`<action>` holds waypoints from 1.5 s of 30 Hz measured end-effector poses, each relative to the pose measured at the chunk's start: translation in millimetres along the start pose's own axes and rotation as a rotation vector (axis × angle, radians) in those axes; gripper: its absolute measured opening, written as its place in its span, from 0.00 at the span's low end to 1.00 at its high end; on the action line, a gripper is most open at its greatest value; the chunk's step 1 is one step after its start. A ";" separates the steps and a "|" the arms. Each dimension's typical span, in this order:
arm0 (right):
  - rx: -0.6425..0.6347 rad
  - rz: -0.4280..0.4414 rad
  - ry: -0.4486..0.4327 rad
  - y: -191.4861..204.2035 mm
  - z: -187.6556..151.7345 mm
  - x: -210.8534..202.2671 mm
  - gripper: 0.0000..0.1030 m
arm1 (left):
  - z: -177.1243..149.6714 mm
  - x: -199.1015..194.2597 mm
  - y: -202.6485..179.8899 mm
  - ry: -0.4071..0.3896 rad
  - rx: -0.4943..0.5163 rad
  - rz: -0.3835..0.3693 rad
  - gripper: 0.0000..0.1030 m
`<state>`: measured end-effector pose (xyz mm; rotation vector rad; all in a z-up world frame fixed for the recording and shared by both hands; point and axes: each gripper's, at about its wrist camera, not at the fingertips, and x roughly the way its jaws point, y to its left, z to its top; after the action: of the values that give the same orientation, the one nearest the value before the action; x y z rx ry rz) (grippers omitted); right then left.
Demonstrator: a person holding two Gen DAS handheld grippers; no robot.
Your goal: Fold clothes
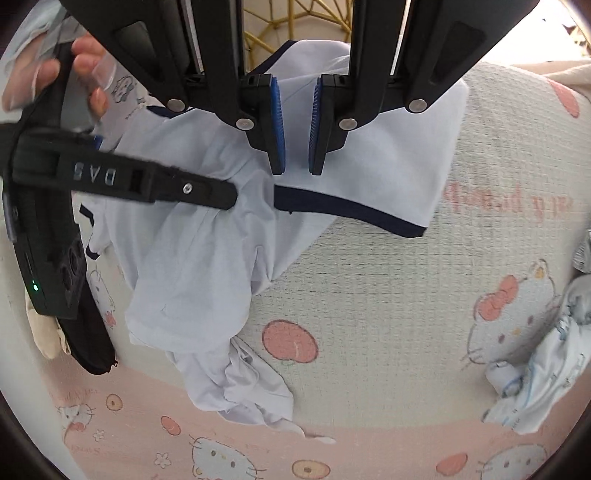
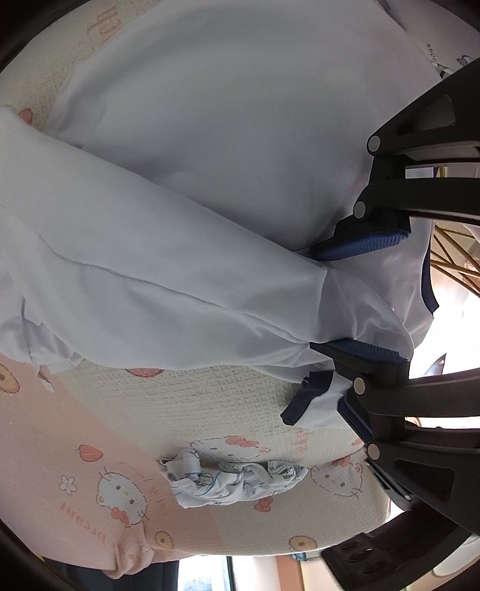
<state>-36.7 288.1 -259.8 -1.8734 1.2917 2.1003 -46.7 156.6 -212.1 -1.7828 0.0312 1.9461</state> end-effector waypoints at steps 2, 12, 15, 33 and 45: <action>-0.008 -0.010 0.000 1.6 0.0 0.1 0.40 | -4.7 -4.4 -2.1 0.013 -0.008 -0.013 0.11; 0.000 0.011 0.008 0.6 0.1 2.6 0.40 | -13.1 23.2 -11.5 0.085 0.045 0.013 0.85; -0.001 0.016 0.008 -0.7 -0.7 2.0 0.40 | -22.9 31.9 -16.2 0.068 0.078 0.096 0.85; 0.059 0.076 0.066 -10.9 0.4 -0.7 0.41 | -68.2 23.3 -41.4 -0.109 0.215 0.226 0.99; -0.019 -0.123 -0.060 3.5 7.3 -71.6 0.51 | -61.3 -58.9 -54.2 -0.211 0.456 0.292 0.97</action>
<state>-25.3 324.1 -198.4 -1.8316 1.1178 2.0959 31.4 163.2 -148.8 -1.3247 0.6420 2.1022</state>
